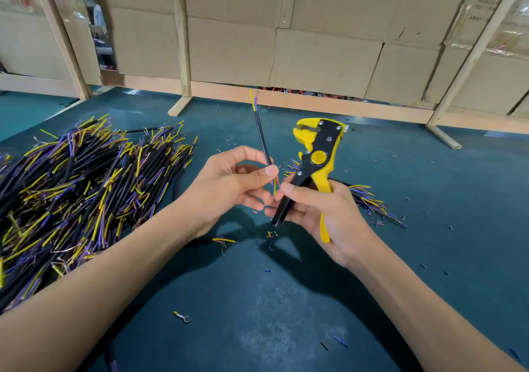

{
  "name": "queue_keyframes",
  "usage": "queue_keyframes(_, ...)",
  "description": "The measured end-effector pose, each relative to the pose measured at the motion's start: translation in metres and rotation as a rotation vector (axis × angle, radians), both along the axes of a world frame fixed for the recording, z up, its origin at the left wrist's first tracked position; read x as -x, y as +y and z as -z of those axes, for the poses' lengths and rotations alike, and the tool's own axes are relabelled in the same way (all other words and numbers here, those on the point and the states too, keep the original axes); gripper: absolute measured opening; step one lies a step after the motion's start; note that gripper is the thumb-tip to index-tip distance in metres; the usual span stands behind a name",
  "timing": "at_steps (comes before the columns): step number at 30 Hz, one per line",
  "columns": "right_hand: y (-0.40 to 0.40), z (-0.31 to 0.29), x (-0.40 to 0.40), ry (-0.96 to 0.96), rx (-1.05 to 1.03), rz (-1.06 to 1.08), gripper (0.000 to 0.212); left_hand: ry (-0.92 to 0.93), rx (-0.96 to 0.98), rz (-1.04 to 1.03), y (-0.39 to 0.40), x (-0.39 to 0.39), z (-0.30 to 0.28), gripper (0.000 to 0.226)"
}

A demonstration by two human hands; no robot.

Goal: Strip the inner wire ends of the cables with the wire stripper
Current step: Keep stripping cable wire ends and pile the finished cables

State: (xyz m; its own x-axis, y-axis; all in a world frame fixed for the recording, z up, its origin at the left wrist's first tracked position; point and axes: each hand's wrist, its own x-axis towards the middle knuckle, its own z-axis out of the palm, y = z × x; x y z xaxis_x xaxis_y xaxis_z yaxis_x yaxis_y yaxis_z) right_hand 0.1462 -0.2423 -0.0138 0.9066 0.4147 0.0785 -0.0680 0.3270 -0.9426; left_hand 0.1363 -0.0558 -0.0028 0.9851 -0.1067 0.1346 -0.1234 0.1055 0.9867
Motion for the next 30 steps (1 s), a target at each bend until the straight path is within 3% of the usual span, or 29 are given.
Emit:
queue_keyframes(3,0.0021,-0.0004,0.0028,0.024,-0.045,-0.055,0.01,-0.054,-0.033,-0.036,-0.0035,0.001,-0.0005,0.03)
queue_keyframes(8,0.001,0.0001,0.0017,0.027,-0.091,-0.079,0.023,-0.05,0.058,0.03,-0.0095,0.005,-0.0005,0.028)
queue_keyframes(20,0.0037,-0.0025,0.0024,0.064,-0.149,0.055,0.029,-0.007,0.144,0.029,-0.0052,0.0031,-0.001,0.022)
queue_keyframes(30,0.0048,-0.0048,0.0055,0.046,-0.226,0.12,0.022,0.081,0.282,0.079,-0.0078,0.0036,-0.0021,0.014)
